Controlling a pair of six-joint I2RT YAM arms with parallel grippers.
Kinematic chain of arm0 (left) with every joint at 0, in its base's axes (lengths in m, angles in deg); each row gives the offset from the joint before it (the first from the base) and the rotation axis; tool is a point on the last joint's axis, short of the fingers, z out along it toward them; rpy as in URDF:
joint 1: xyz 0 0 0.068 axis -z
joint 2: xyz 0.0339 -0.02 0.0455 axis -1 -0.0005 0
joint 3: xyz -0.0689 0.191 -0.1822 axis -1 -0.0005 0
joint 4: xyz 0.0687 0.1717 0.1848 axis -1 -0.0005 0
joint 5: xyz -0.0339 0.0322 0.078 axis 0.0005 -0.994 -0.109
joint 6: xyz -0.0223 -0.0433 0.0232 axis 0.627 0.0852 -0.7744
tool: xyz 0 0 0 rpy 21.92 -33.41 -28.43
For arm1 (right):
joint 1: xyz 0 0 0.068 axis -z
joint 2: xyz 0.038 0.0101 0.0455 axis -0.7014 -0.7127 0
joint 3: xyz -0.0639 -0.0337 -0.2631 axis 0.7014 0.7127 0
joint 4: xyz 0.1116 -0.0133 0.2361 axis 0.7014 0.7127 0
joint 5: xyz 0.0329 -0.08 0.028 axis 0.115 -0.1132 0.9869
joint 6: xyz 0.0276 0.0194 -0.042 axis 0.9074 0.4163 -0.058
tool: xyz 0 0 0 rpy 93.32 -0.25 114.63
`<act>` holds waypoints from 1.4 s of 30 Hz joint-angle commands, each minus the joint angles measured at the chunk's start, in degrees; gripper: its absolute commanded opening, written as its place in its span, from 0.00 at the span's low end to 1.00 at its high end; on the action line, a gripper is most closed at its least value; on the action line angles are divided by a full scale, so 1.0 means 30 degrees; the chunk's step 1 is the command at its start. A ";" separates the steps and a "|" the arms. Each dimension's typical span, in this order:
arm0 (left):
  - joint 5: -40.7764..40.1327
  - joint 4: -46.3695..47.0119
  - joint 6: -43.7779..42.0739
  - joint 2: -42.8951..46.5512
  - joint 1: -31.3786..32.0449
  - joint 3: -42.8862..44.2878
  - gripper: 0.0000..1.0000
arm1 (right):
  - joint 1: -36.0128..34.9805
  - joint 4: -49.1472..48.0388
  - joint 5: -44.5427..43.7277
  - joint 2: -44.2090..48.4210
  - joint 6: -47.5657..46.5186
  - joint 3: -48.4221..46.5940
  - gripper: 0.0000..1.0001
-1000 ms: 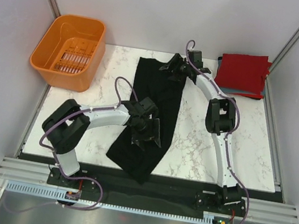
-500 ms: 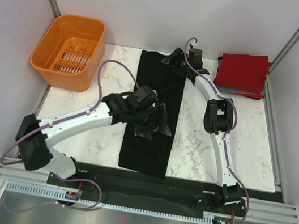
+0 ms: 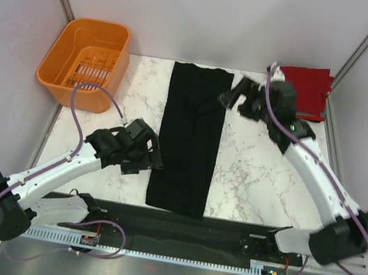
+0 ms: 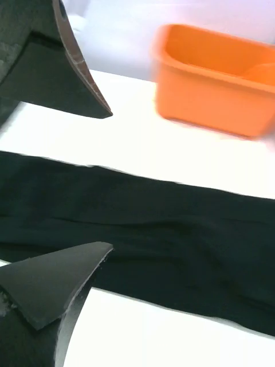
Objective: Fold and stack the t-shirts
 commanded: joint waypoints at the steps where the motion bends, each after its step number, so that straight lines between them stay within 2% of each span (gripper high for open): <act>1: -0.0426 0.0617 -0.0846 0.0909 -0.0528 -0.1428 0.91 | -0.2236 0.2584 -0.0793 0.3015 0.1764 0.6275 0.94; 2: -0.0309 0.0854 -0.0847 0.0999 -0.0645 -0.1780 0.90 | -0.2739 0.2614 -0.0910 0.3992 0.2324 0.8753 0.92; 7: 0.1182 0.2433 -0.0147 0.1525 -0.0704 -0.4589 0.89 | -0.5317 0.1186 -0.0327 0.8796 0.6422 1.5911 0.88; 9: 0.1537 0.2905 0.0089 0.1702 -0.0705 -0.5263 0.88 | -0.5818 0.0684 -0.0179 0.9565 0.6986 1.6948 0.83; 12: 0.1655 0.3580 0.0441 0.2113 -0.0705 -0.6349 0.87 | -0.6434 0.0010 -0.0062 1.0066 0.7543 1.8063 0.80; 20: 0.2678 0.5775 0.1056 0.1586 -0.0704 -0.8518 0.86 | -0.8600 -0.2567 0.0144 0.8721 0.8832 1.9911 0.75; 23: 0.3205 0.7327 0.1350 0.1148 -0.0734 -0.9165 0.84 | -0.9626 -0.3156 -0.0235 0.7637 0.9215 1.9825 0.68; 26: 0.3617 0.8472 0.1350 0.0212 -0.0733 -0.9489 0.82 | -1.0243 -0.3302 -0.0588 0.6962 0.9390 1.9881 0.55; 30: 0.3560 0.8561 0.1058 -0.0347 -0.0704 -0.9226 0.76 | -1.0449 -0.3918 -0.0647 0.6902 0.9742 2.0438 0.29; 38: 0.3617 0.9147 0.0619 -0.1311 -0.0704 -0.8729 0.47 | -1.0449 -0.4153 -0.1028 0.6873 0.9771 2.0644 0.23; 40: 0.3794 0.9147 0.0385 -0.1489 -0.0704 -0.8552 0.36 | -1.0449 -0.4153 -0.1057 0.6756 0.9771 2.0527 0.19; 41: 0.4084 0.9176 0.0296 -0.1490 -0.0704 -0.8464 0.30 | -1.0449 -0.4153 -0.1057 0.6727 0.9800 2.0527 0.13; 42: 0.4232 0.9176 0.0266 -0.1403 -0.0704 -0.8435 0.14 | -1.0449 -0.4153 -0.1028 0.6726 0.9801 2.0498 0.08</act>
